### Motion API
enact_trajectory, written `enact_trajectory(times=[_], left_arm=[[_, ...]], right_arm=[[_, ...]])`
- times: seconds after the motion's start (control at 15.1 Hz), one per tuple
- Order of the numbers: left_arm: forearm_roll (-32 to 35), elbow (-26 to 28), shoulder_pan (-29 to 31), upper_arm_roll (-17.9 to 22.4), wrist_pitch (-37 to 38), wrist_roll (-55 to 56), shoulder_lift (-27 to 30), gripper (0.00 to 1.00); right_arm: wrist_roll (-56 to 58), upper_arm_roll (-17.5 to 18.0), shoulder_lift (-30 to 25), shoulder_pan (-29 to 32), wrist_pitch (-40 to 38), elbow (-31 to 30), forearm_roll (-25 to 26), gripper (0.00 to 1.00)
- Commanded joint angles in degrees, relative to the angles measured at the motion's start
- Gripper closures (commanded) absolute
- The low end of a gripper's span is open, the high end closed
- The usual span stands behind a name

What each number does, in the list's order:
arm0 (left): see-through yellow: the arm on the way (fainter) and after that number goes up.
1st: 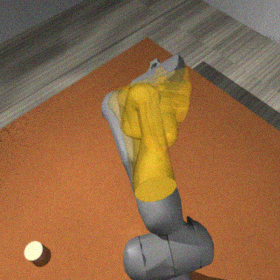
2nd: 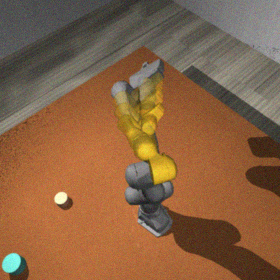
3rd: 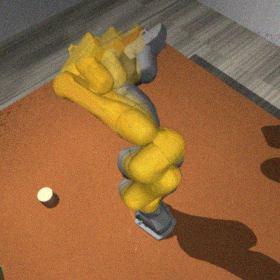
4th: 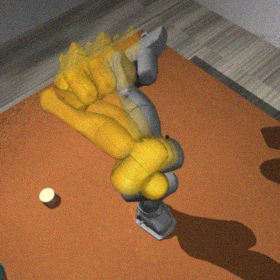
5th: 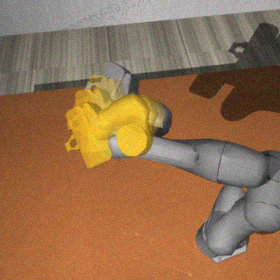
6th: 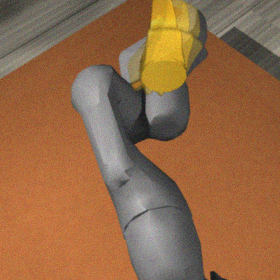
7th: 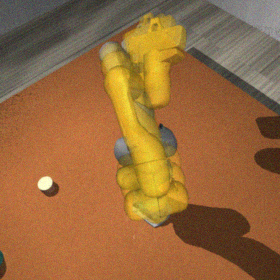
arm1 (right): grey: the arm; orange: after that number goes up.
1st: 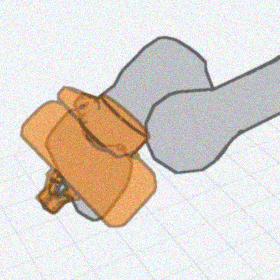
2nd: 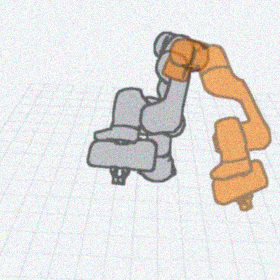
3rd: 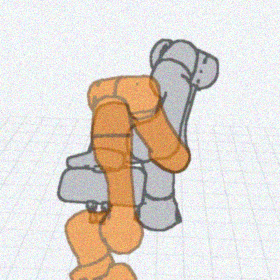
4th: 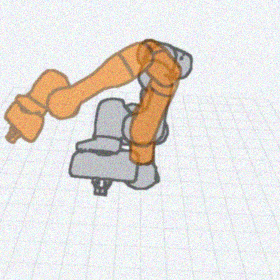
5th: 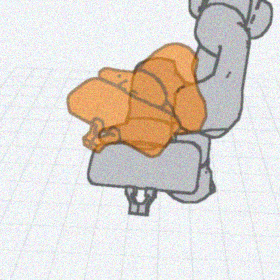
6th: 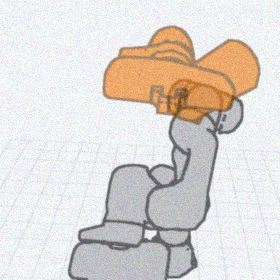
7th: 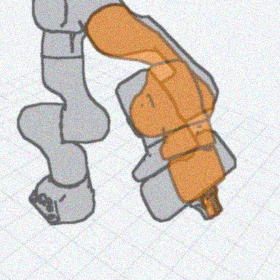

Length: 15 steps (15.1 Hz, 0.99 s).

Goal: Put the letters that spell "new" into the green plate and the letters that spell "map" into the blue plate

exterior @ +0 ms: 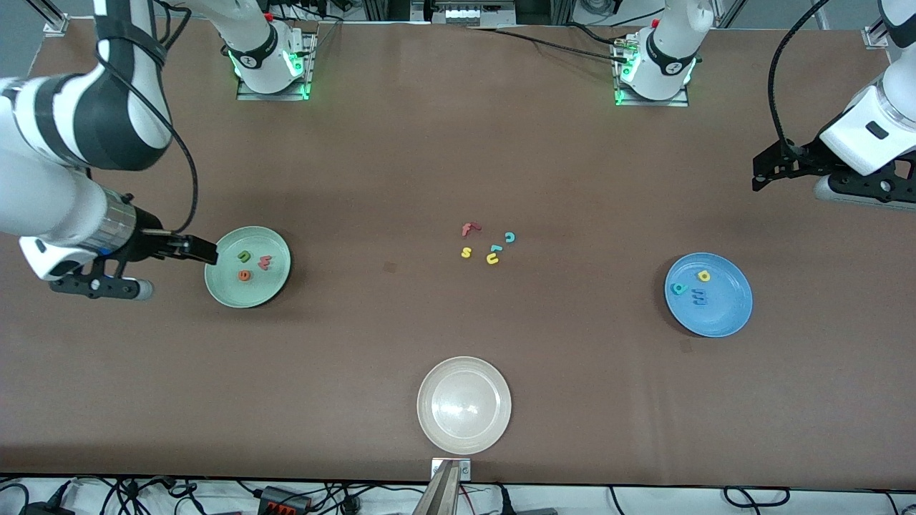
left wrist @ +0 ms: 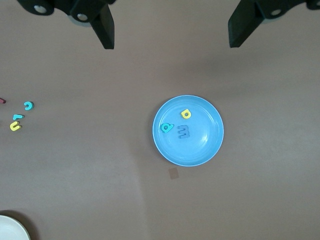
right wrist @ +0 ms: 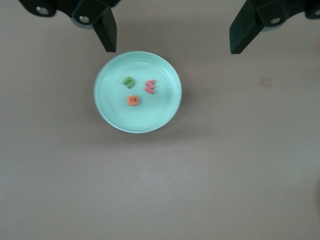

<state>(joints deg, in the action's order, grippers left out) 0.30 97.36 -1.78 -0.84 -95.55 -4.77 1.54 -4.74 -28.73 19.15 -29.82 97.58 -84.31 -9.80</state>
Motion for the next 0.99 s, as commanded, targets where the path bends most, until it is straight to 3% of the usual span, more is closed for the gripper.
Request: enact_trajectory(times=[0.0,0.13,0.2,0.26,0.4,0.59,0.92], left_arm=[[-0.8,-1.5,-0.4,-0.4,1.0,-0.9,-0.4,0.0],[-0.8,-1.5,-0.3,-0.7,1.0,-0.9,-0.5,0.0],[-0.8,-1.5,-0.3,-0.7,1.0,-0.9,-0.5,0.0],[-0.8,-1.5,-0.3,-0.7,1.0,-0.9,-0.4,0.0],[-0.8,-1.5,-0.3,-0.7,1.0,-1.0,-0.5,0.0],[-0.8,-1.5,-0.3,-0.7,1.0,-0.9,-0.5,0.0],[-0.8,-1.5,-0.2,-0.7,1.0,-1.0,-0.5,0.0]], right_arm=[[-1.1,15.0,-5.4,12.3,-2.7,1.9,9.8,0.0],[-0.4,24.0,-7.2,21.5,-2.5,2.0,12.2,0.0],[-0.3,27.0,-7.7,25.6,-2.7,1.9,12.1,0.0],[0.4,27.8,-8.2,27.4,-2.8,1.8,11.8,0.0],[4.6,27.2,-9.0,28.4,-2.8,1.3,11.8,0.0],[8.2,23.5,-9.7,28.1,-2.9,0.5,11.6,0.0],[8.4,24.3,-13.2,30.6,-4.5,-3.2,11.6,0.0]])
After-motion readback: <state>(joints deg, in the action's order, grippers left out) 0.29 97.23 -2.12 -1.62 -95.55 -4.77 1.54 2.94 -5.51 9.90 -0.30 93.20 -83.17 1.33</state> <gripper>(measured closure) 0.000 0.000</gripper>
